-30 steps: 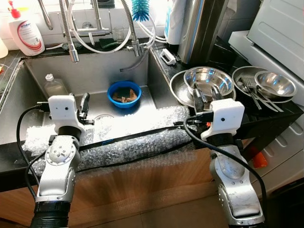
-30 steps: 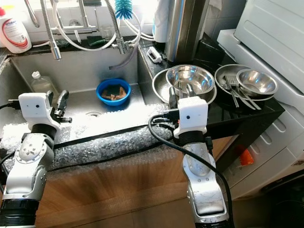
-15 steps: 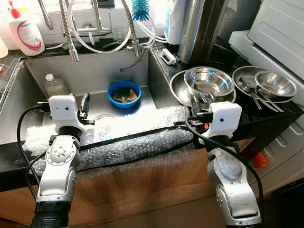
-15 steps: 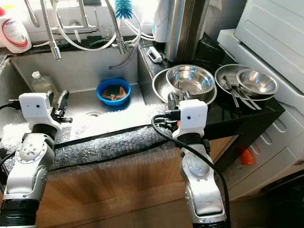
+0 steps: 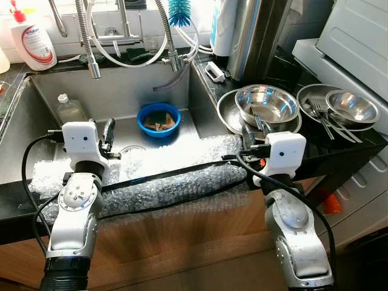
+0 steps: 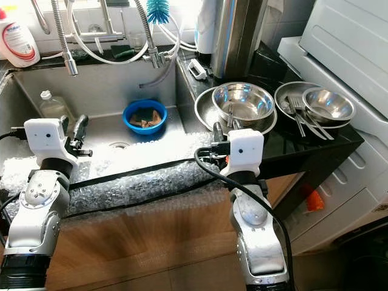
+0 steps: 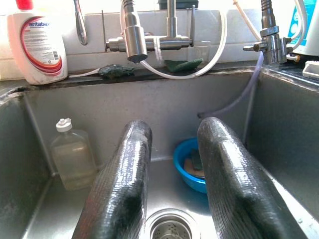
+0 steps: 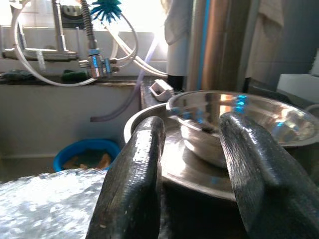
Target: Kitchen organization
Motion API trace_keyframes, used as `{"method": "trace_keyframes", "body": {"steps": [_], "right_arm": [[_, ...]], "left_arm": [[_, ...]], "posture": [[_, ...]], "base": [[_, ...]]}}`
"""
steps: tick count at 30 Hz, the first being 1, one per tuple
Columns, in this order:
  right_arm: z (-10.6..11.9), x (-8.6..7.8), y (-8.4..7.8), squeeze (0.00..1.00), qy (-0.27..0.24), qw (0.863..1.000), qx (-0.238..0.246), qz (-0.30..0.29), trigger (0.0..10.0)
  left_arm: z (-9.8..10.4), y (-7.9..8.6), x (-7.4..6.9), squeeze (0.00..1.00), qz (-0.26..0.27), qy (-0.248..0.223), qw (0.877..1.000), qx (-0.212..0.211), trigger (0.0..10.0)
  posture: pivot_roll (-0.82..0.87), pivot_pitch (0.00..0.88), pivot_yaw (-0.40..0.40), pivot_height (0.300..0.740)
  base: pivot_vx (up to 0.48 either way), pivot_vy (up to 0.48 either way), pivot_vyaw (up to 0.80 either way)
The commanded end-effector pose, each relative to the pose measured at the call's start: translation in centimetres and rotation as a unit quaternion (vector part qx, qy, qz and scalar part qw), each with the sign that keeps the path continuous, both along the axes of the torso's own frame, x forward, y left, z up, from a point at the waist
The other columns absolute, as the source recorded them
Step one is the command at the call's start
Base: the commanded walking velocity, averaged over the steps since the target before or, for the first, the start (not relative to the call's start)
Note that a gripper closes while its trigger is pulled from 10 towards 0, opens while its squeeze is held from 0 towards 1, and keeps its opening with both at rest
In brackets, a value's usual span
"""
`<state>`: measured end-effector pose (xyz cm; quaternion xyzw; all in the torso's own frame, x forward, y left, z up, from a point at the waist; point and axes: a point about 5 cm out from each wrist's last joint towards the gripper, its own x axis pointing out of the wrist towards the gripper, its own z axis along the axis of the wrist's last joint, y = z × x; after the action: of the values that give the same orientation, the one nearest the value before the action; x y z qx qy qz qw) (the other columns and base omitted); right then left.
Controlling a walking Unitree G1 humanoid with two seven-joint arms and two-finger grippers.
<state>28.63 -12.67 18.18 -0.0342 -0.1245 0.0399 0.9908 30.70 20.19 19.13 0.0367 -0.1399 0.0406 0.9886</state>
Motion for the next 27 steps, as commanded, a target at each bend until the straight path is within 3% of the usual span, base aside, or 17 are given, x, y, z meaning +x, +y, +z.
{"method": "trace_keyframes", "body": {"steps": [1,9,10,12,13,18,19,25,27], "right_arm": [[0.55,0.16,-0.39,0.0,-0.018,1.0,-0.009,-0.008,10.0],[0.66,0.2,-0.45,0.0,-0.02,1.0,-0.008,-0.01,10.0],[0.64,0.22,-0.39,0.0,-0.02,1.0,-0.008,-0.008,2.6],[0.63,0.23,-0.38,0.0,-0.02,1.0,-0.008,-0.008,2.6],[0.61,0.26,-0.36,0.0,-0.019,1.0,-0.008,-0.007,0.0],[0.41,0.37,-0.34,0.0,-0.013,1.0,-0.01,-0.007,0.0],[0.37,0.38,-0.34,0.0,-0.012,1.0,-0.011,-0.007,0.5],[0.36,0.45,-0.34,0.0,-0.012,1.0,-0.011,-0.008,0.8],[0.4,0.49,-0.34,0.0,-0.013,1.0,-0.011,-0.008,1.8]], "left_arm": [[0.01,-0.29,-0.15,0.0,-0.005,-0.002,1.0,0.0,10.0],[0.01,-0.3,-0.15,0.0,-0.004,-0.003,1.0,0.001,10.0],[0.0,-0.29,-0.15,0.0,-0.004,-0.002,1.0,0.001,10.0],[-0.01,-0.3,-0.15,0.0,-0.004,-0.002,1.0,0.001,10.0],[-0.01,-0.32,-0.14,0.0,-0.005,-0.001,1.0,0.001,10.0],[-0.04,-0.4,-0.12,0.0,-0.006,0.0,1.0,0.002,10.0],[-0.06,-0.4,-0.12,0.0,-0.006,0.001,1.0,0.002,10.0],[-0.06,-0.38,-0.12,0.0,-0.006,0.001,1.0,0.002,10.0],[-0.02,-0.37,-0.12,0.0,-0.005,0.0,1.0,0.002,10.0]], "posture": [[0.06,0.111,-0.039,0.74],[0.06,0.111,-0.04,0.74],[0.06,0.11,-0.039,0.74],[0.06,0.11,-0.039,0.74],[0.06,0.11,-0.039,0.74],[0.06,0.111,-0.04,0.74],[0.06,0.11,-0.039,0.74],[0.06,0.111,-0.039,0.74],[0.06,0.11,-0.038,0.74]], "base": [[0.0,0.0,0.0],[0.0,0.0,0.0],[0.0,0.0,0.0],[0.0,0.0,0.0],[0.0,0.0,0.0],[0.0,0.0,0.0],[0.0,0.0,0.0],[0.0,0.0,0.0],[0.0,0.0,0.0]]}}
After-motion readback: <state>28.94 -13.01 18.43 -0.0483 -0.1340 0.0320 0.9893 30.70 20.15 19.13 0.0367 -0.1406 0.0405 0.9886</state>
